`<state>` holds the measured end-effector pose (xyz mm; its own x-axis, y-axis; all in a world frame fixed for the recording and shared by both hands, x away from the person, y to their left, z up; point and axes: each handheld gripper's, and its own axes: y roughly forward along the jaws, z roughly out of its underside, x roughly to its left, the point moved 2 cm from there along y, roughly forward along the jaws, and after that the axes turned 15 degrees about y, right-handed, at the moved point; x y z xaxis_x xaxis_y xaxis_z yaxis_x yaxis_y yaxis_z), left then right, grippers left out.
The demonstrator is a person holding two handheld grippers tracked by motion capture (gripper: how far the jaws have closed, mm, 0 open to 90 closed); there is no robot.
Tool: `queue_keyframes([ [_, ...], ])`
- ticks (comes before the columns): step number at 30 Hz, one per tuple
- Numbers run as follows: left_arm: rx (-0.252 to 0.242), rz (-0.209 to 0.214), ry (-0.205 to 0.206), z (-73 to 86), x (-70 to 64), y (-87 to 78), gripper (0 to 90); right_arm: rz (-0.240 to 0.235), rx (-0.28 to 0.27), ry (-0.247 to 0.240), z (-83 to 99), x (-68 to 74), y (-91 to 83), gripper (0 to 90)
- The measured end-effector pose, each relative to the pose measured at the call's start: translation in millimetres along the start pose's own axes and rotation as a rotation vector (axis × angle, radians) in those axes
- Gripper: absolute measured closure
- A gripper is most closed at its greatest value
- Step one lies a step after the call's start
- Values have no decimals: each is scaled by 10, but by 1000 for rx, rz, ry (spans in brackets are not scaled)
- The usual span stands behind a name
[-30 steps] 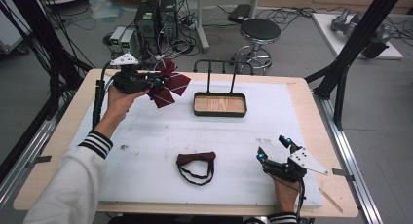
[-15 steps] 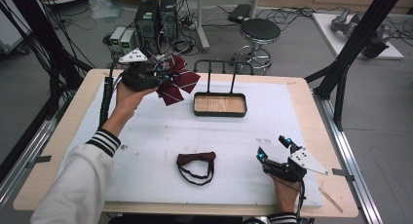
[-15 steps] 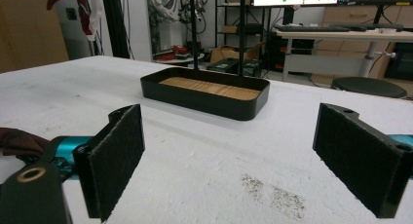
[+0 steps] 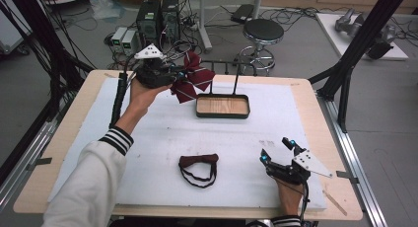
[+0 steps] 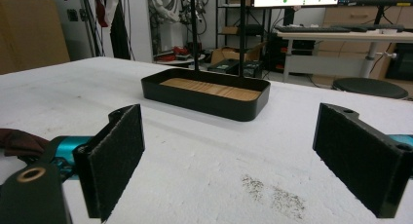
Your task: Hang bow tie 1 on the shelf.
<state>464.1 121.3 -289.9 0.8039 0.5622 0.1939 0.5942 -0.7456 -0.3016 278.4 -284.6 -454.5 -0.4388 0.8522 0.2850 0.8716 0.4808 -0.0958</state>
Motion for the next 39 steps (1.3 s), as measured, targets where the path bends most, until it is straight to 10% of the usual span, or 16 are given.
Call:
queue_keyframes([
  [39, -61, 19, -66, -226, -58, 464, 731, -2, -7, 8, -3, -11, -2, 108],
])
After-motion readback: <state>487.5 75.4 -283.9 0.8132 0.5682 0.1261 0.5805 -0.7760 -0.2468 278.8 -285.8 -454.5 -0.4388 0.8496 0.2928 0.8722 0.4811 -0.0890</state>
